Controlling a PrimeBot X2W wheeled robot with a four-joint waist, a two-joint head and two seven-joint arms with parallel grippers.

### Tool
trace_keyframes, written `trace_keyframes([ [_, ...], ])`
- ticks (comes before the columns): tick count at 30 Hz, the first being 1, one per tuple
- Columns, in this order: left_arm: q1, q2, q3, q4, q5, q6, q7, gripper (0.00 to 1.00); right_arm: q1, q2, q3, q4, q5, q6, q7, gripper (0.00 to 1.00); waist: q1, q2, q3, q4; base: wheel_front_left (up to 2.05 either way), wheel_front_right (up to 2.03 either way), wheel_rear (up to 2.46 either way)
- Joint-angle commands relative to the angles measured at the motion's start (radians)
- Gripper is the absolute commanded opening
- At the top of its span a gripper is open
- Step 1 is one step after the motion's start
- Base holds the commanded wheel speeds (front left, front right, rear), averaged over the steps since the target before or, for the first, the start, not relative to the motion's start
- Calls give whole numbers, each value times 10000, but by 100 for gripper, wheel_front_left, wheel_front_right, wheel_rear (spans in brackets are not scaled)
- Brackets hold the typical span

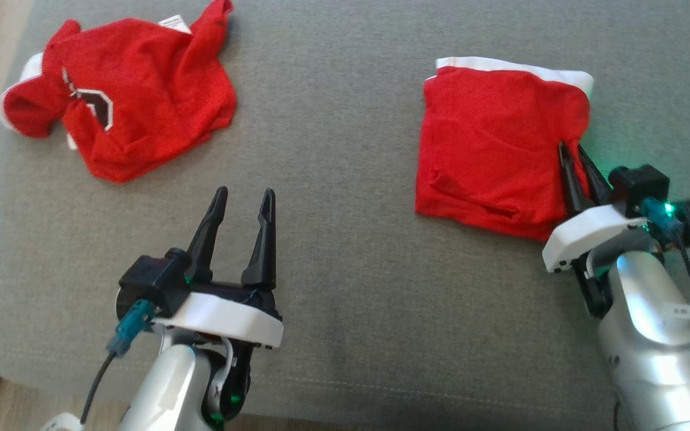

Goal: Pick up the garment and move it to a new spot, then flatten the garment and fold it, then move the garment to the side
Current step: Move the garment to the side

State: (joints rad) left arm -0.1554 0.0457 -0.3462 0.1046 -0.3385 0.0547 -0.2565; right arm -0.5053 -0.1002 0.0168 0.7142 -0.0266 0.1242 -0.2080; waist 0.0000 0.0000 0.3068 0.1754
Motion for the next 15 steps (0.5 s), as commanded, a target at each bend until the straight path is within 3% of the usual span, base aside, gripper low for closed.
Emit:
trace_keyframes([
  [1, -405, 45, 258, -310, -28, 53, -53, 100, -360, -133, 387, -264, -189, 65, -92, 0, 0, 0, 16, -150, 0, 0, 0],
  [8, -808, 45, 326, -476, 159, -79, -53, 100, -1312, -1593, 2052, -503, -456, 65, 579, 0, 0, 0, 447, -802, 0, 0, 0],
  [15, -1794, 45, 363, -805, 469, -377, -53, 100, -2561, -4072, 3457, -805, 684, 65, 1566, 0, 0, 0, 1207, -1288, 0, 0, 0],
])
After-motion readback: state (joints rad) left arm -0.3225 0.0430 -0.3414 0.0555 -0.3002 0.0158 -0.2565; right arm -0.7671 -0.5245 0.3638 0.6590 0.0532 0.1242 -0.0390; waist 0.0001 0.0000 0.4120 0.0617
